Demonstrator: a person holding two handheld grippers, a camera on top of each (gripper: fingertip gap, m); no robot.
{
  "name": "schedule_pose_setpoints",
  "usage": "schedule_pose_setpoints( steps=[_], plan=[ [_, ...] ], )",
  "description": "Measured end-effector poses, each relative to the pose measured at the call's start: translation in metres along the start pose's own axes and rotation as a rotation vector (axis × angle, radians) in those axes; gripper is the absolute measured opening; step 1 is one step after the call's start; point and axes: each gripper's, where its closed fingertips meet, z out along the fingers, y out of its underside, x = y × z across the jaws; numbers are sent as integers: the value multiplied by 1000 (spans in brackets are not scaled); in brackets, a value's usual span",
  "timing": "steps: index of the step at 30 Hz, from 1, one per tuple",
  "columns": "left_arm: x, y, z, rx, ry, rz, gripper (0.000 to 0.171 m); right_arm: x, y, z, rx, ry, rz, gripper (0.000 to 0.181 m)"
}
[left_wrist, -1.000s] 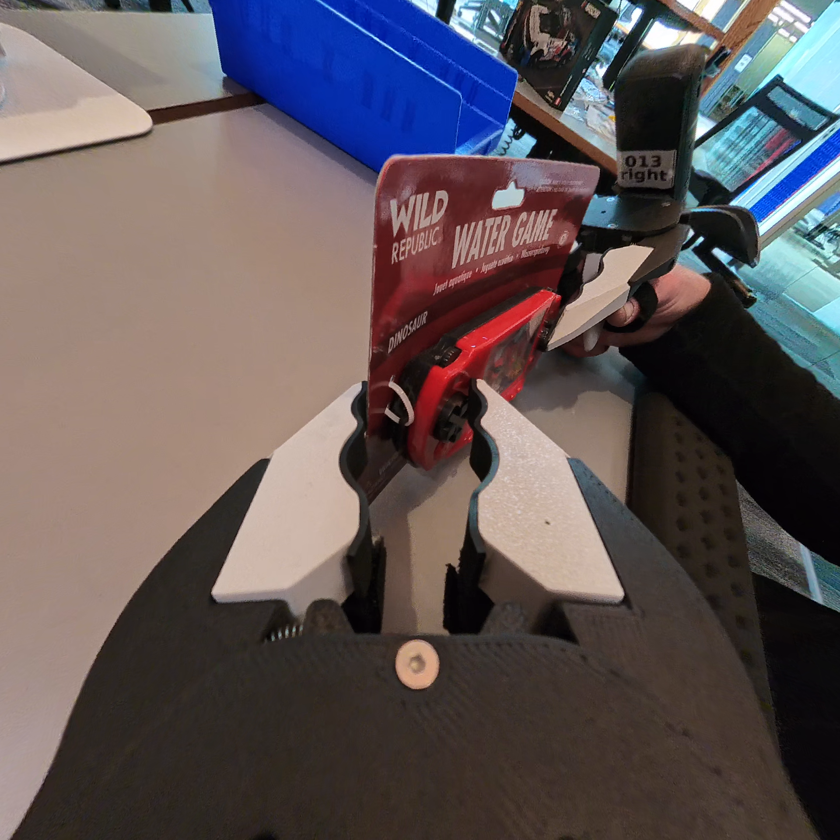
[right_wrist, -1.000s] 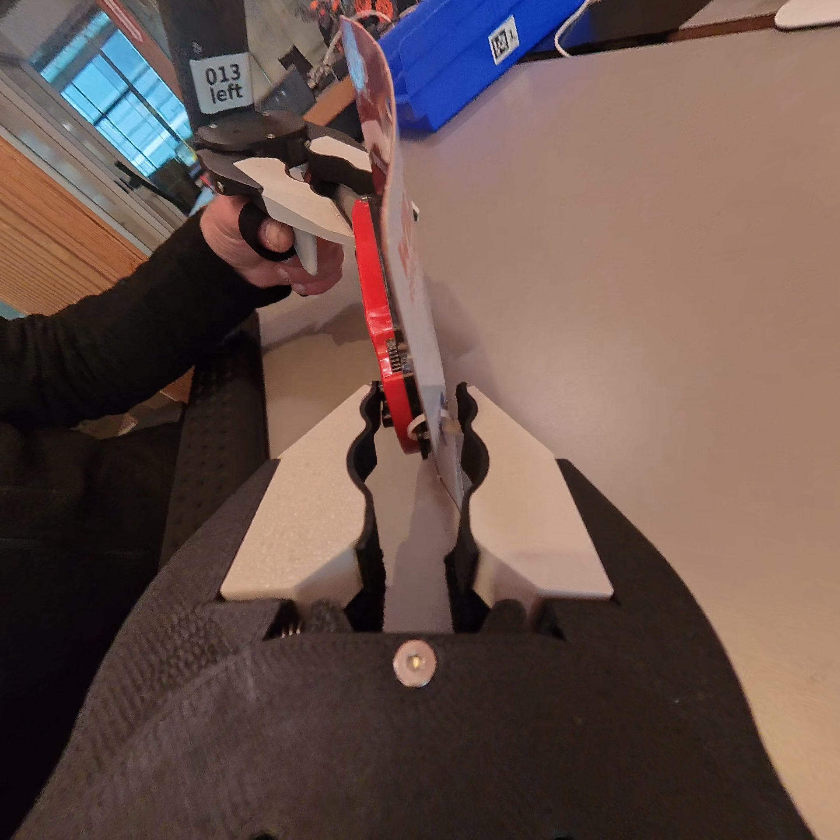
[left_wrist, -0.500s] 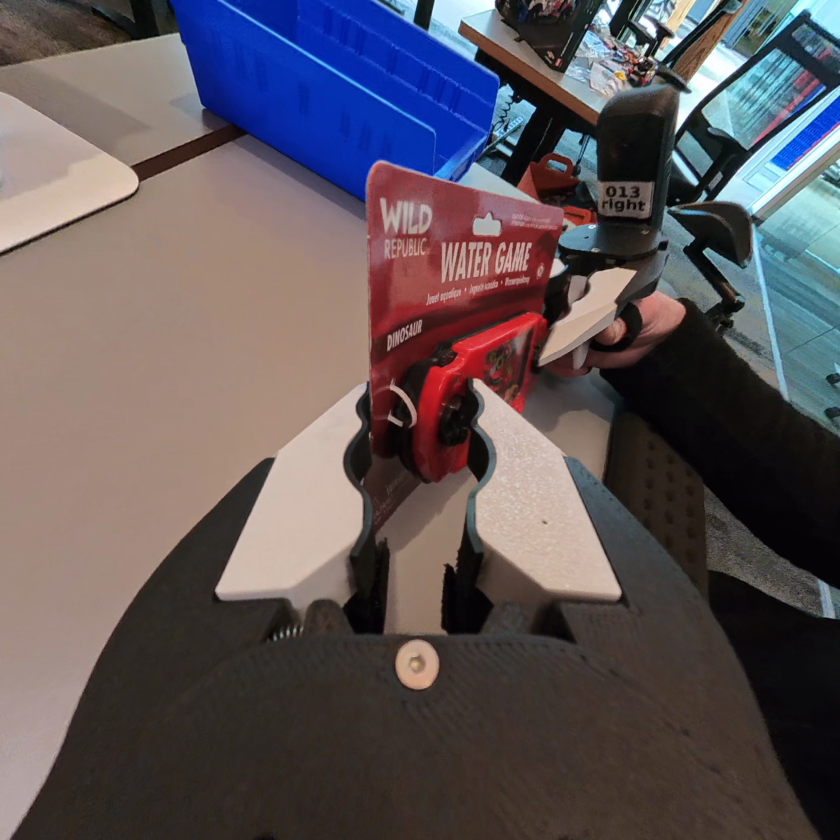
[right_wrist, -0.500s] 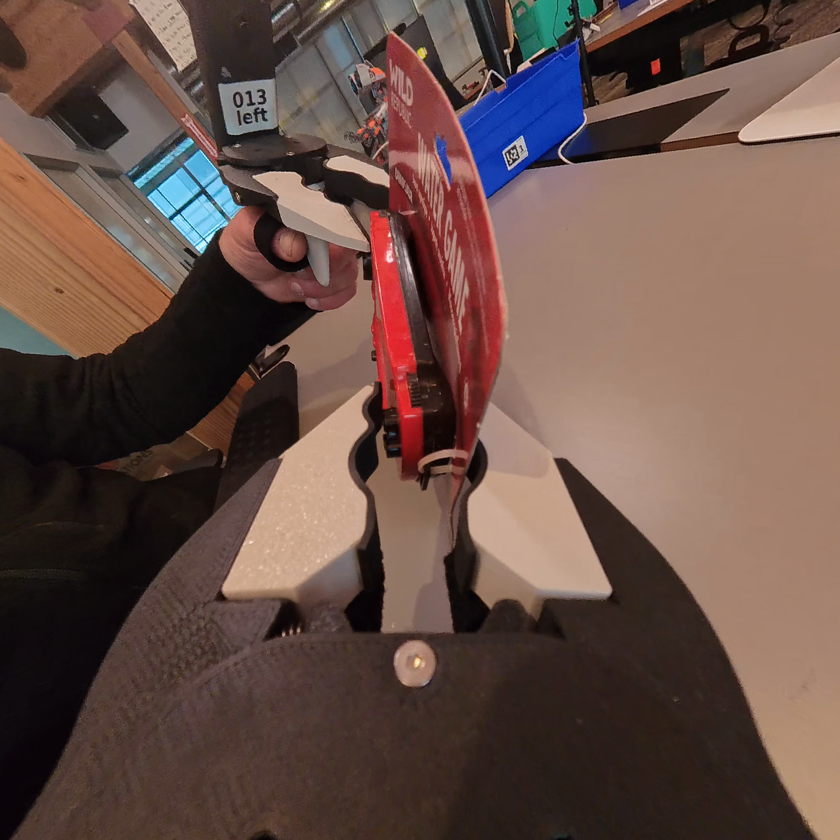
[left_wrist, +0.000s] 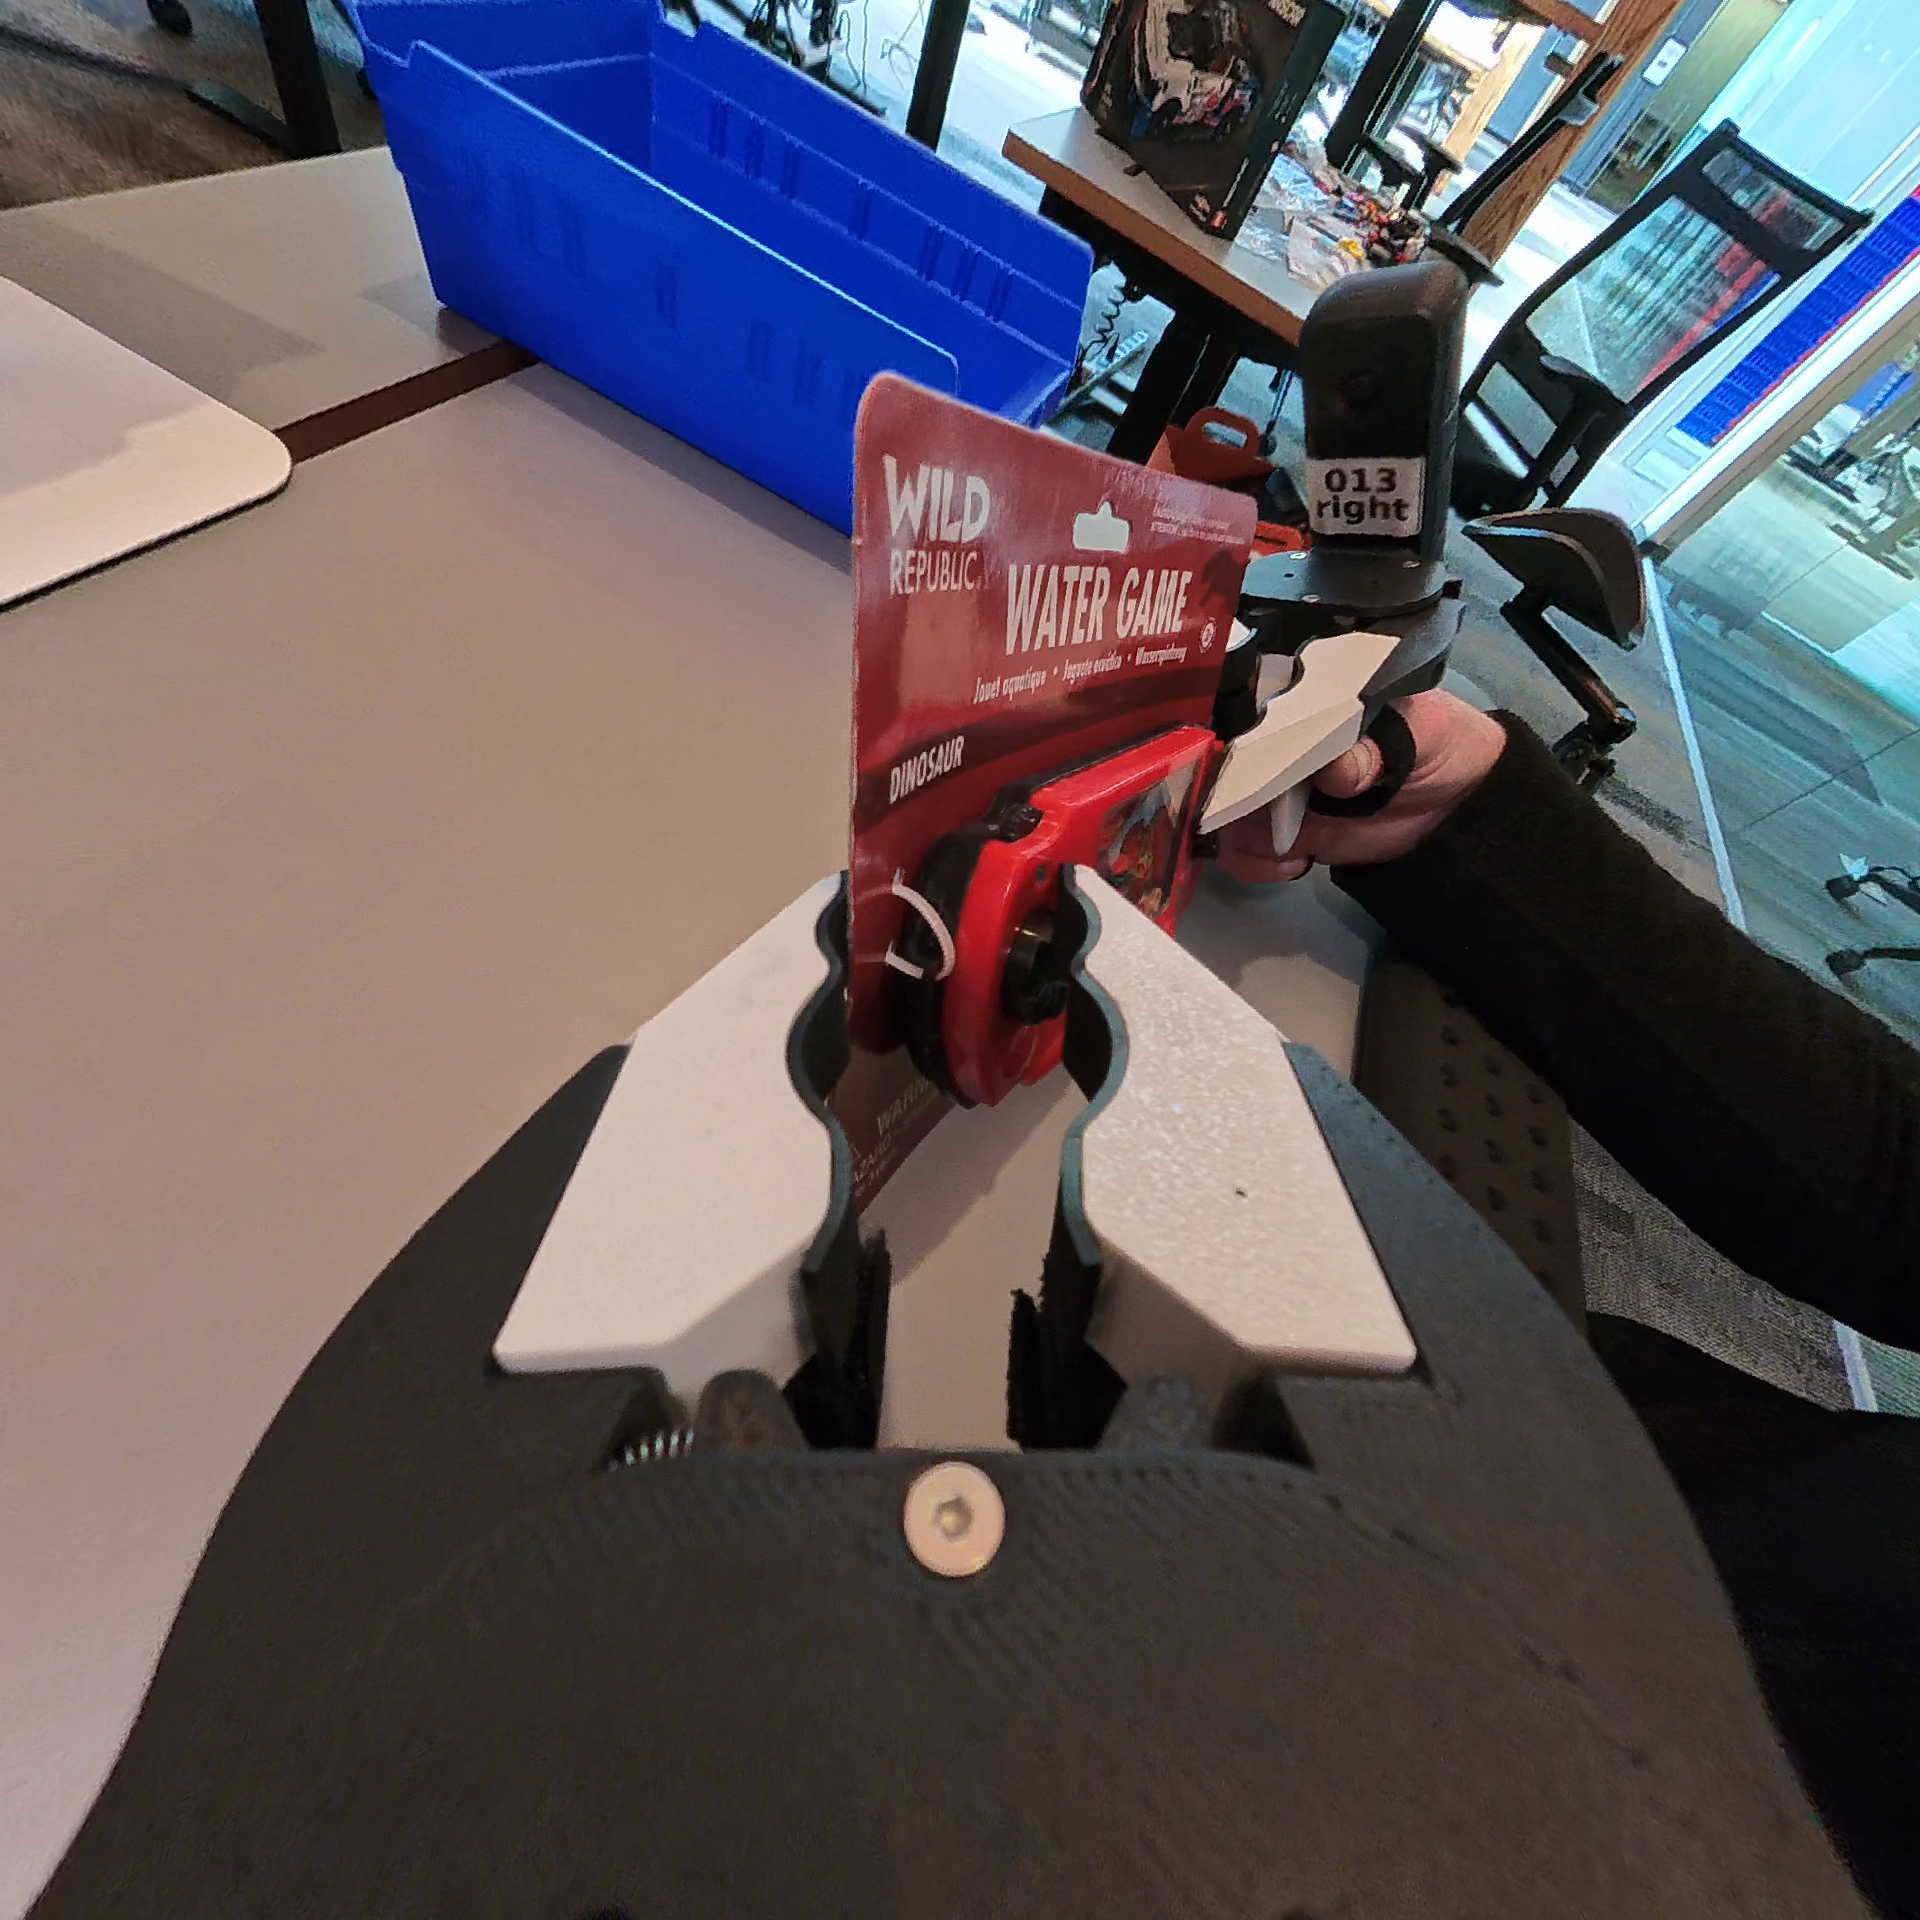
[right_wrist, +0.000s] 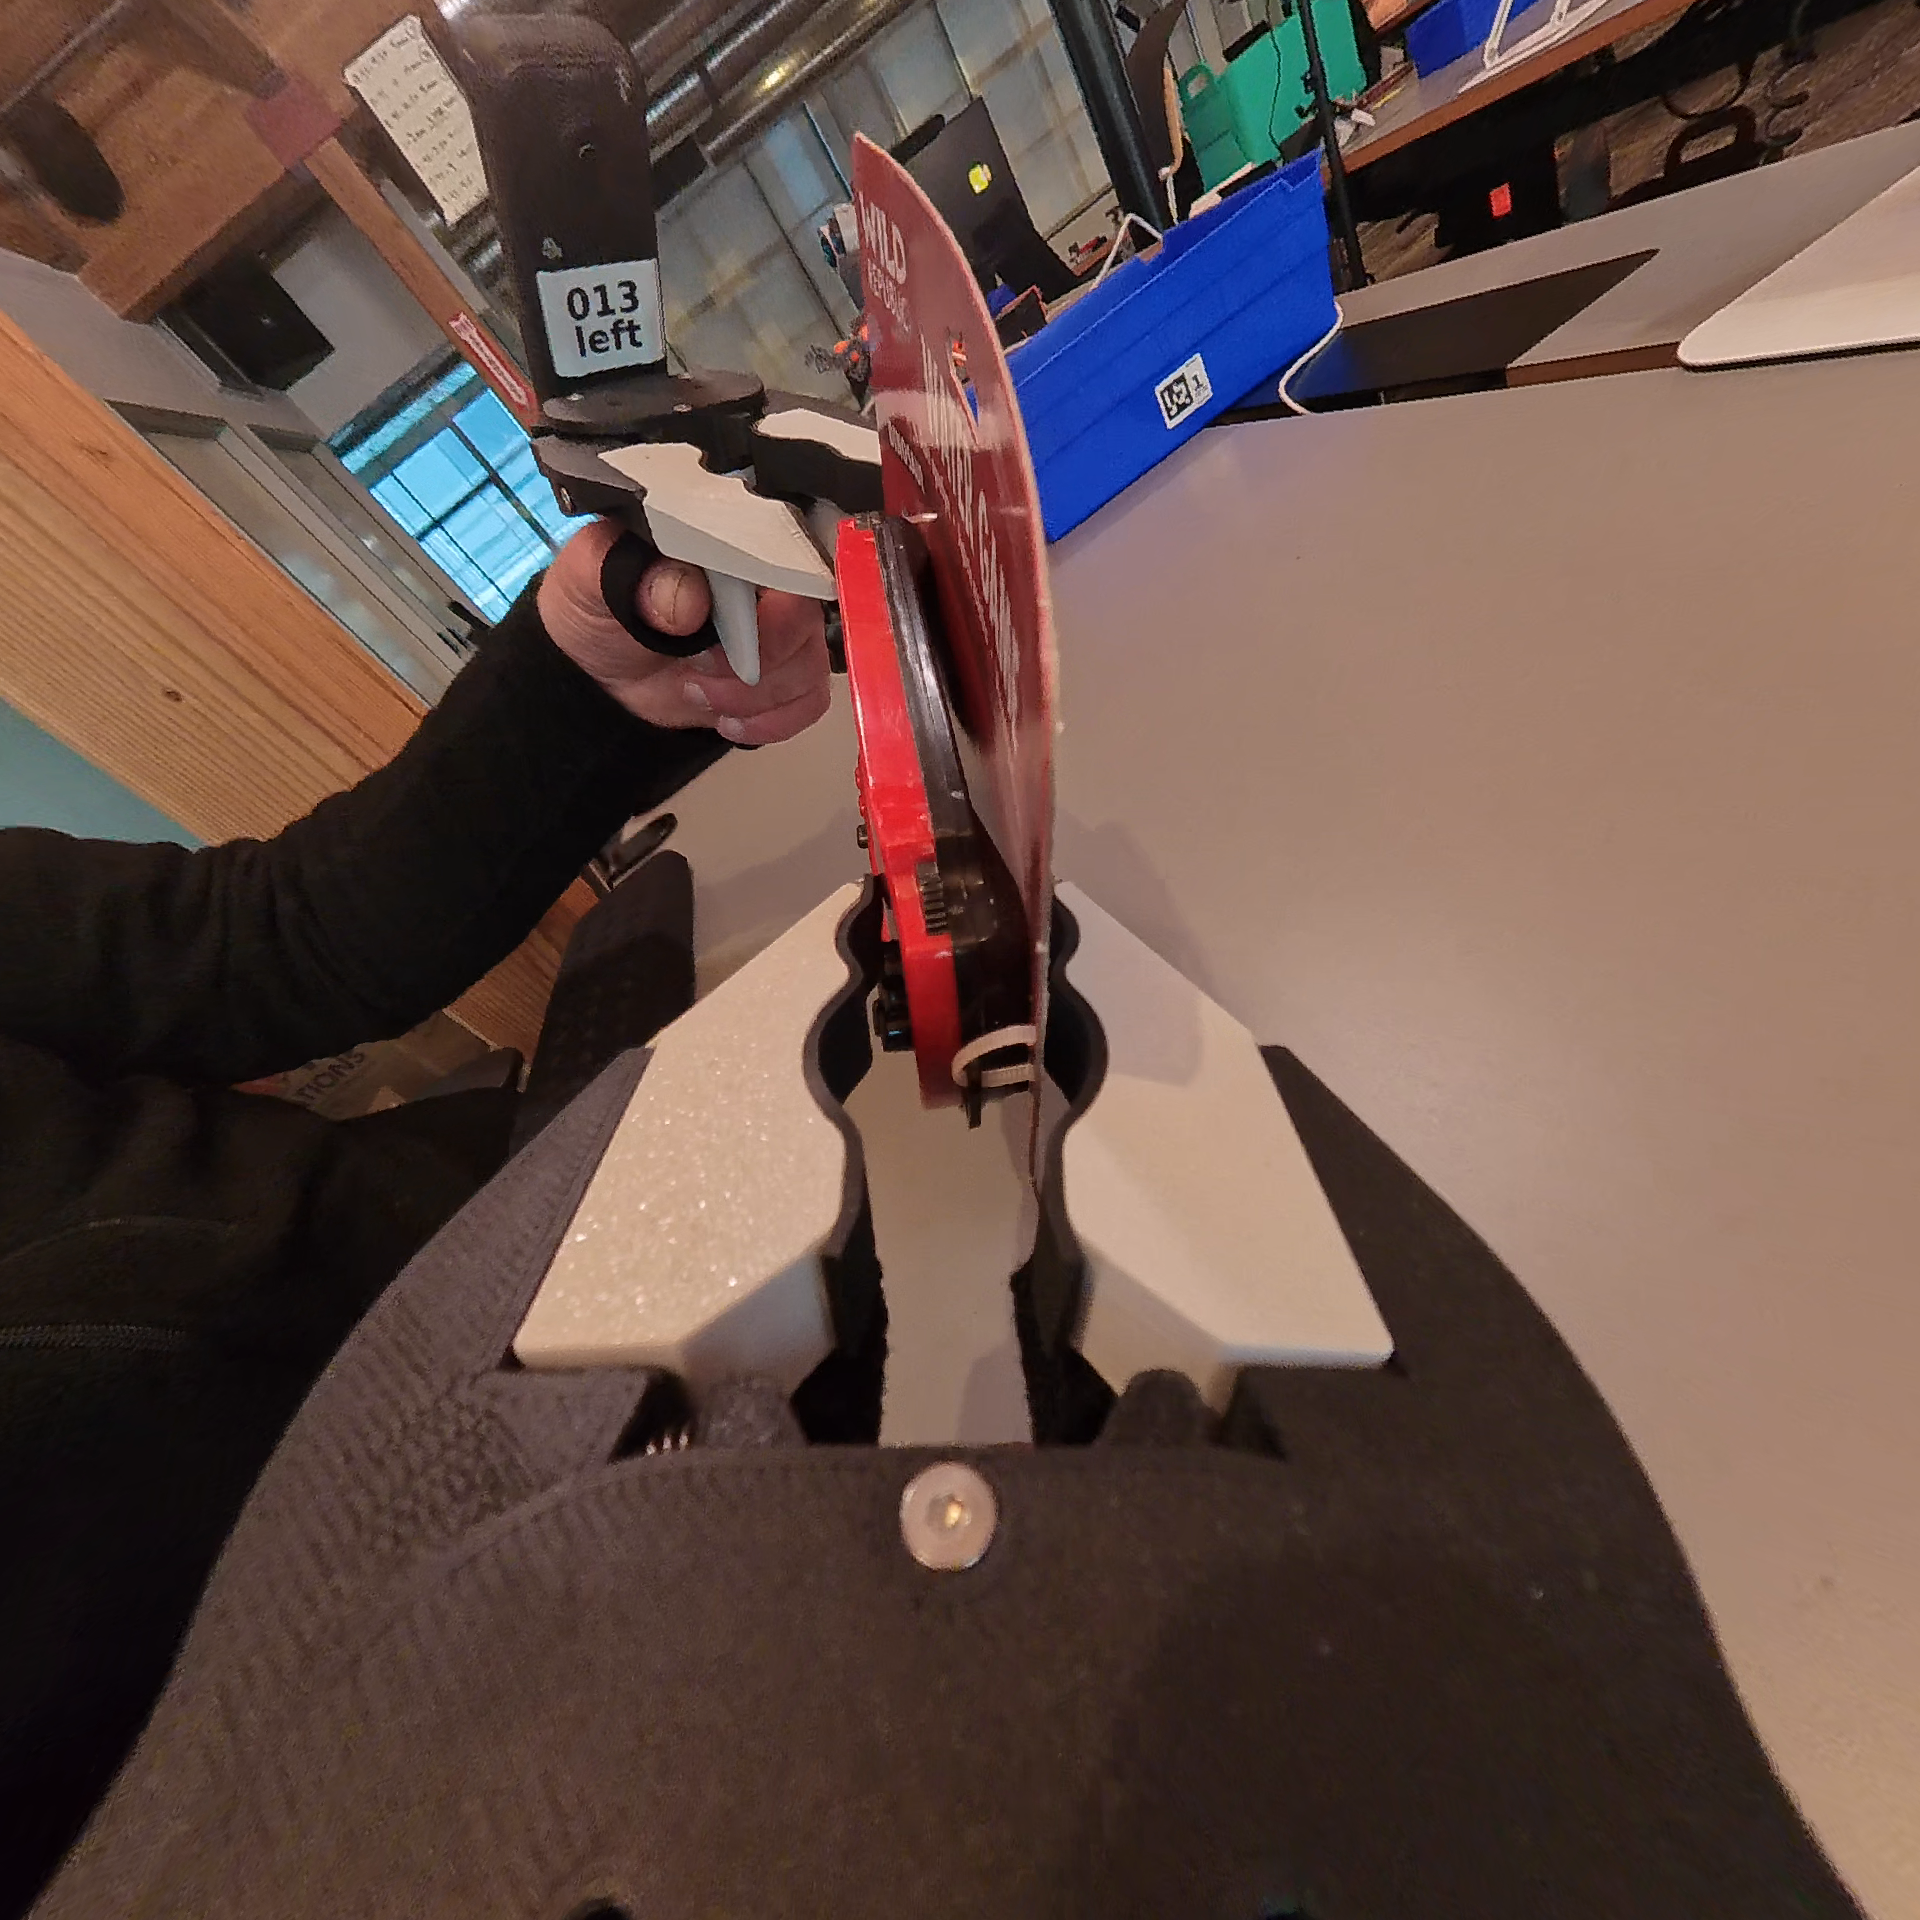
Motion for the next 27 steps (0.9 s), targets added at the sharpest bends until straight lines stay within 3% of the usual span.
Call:
schedule_pose_setpoints(
  steps=[8,15,21,27],
  plan=[
    [-18,38,-2,72,46,-15,37,11,24,17,-166,116,-144,26],
    [-25,67,-3,87,66,-1,37,11,32,22,-214,138,-191,30],
    [-23,69,-5,106,72,21,33,13,35,15,-230,170,-190,41],
    [-22,69,-6,115,78,33,33,13,37,11,-236,165,-188,32]
  ],
)
